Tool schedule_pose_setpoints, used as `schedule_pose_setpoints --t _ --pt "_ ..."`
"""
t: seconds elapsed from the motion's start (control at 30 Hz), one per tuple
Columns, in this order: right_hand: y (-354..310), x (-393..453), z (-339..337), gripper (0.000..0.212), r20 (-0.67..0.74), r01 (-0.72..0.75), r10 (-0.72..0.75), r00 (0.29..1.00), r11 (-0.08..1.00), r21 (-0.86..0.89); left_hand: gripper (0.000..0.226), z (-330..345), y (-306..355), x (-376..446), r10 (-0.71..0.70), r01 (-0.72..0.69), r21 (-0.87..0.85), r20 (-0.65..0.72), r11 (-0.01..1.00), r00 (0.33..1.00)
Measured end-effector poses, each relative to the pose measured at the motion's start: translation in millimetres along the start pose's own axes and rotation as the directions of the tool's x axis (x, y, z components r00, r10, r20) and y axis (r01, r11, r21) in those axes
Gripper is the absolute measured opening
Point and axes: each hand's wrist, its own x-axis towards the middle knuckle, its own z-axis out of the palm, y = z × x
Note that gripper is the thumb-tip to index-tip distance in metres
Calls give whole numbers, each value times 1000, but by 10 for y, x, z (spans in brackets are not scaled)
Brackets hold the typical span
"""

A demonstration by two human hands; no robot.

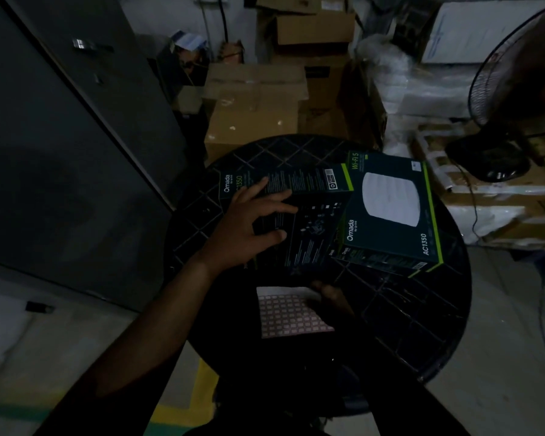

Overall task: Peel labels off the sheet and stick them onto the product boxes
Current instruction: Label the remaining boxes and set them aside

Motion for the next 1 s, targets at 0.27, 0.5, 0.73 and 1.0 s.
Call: schedule_pose_setpoints --t 0.27,0.5,0.73,1.0 --pt "-633 -207 -849 32 -198 243 -196 960 936 254 32 23 31 -7 -95 94 65 3 993 995" --pt "-1027 -480 -1475 40 -287 381 -300 910 878 289 38 -45 104 30 -160 131 182 154 974 975" --pt "-1177 -583 -1655 64 -363 398 -266 893 843 362 10 -127 226 86 -233 186 235 192 954 953" --pt "-1380 -698 -1534 46 -762 291 -337 553 935 -202 9 -153 318 116 -241 219 163 131 962 962"
